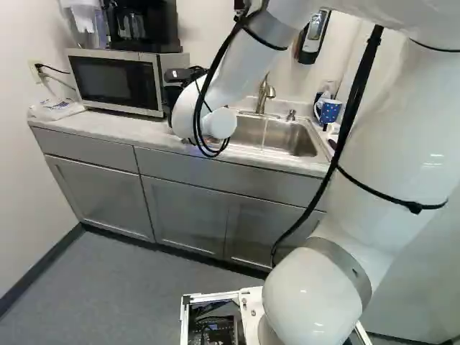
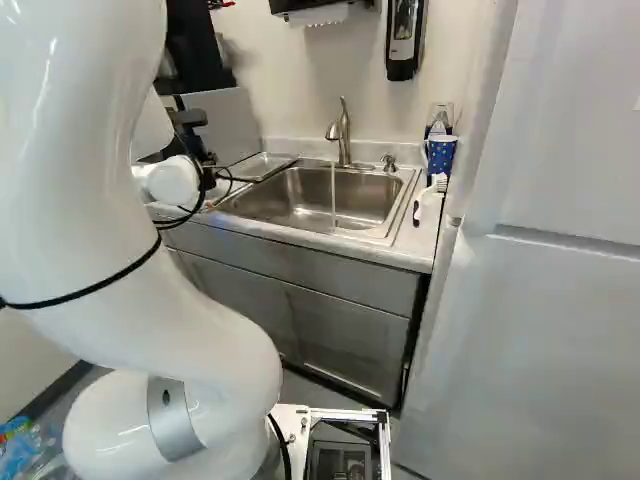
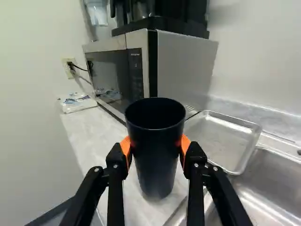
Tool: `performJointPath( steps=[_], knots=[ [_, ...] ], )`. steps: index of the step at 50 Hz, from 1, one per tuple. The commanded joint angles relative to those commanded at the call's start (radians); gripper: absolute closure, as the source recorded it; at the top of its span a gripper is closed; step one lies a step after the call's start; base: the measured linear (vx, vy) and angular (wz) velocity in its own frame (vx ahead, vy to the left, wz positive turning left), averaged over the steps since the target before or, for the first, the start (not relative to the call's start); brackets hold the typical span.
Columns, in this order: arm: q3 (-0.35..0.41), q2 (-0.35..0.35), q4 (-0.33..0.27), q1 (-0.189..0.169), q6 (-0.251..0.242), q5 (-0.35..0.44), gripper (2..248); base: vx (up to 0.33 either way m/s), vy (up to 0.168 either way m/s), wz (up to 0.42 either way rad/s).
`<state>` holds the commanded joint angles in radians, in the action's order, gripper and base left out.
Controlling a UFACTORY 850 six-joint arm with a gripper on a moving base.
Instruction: Rinse the cup and place it in the tray
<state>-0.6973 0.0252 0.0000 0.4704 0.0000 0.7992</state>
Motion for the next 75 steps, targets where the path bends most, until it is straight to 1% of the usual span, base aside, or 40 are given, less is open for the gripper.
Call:
performJointPath(
  steps=[14, 36, 54, 75],
  knots=[
    [0.017, -0.048, 0.000, -0.039, 0.000, -0.006, 129, 0.000, 0.000, 0.000],
    [0.001, -0.081, 0.000, -0.112, 0.000, -0.069, 129, 0.000, 0.000, 0.000],
    [-0.006, -0.076, 0.000, -0.172, 0.000, -0.123, 129, 0.000, 0.000, 0.000],
    [0.002, -0.084, 0.000, -0.238, 0.000, -0.124, 129, 0.000, 0.000, 0.000]
  ],
)
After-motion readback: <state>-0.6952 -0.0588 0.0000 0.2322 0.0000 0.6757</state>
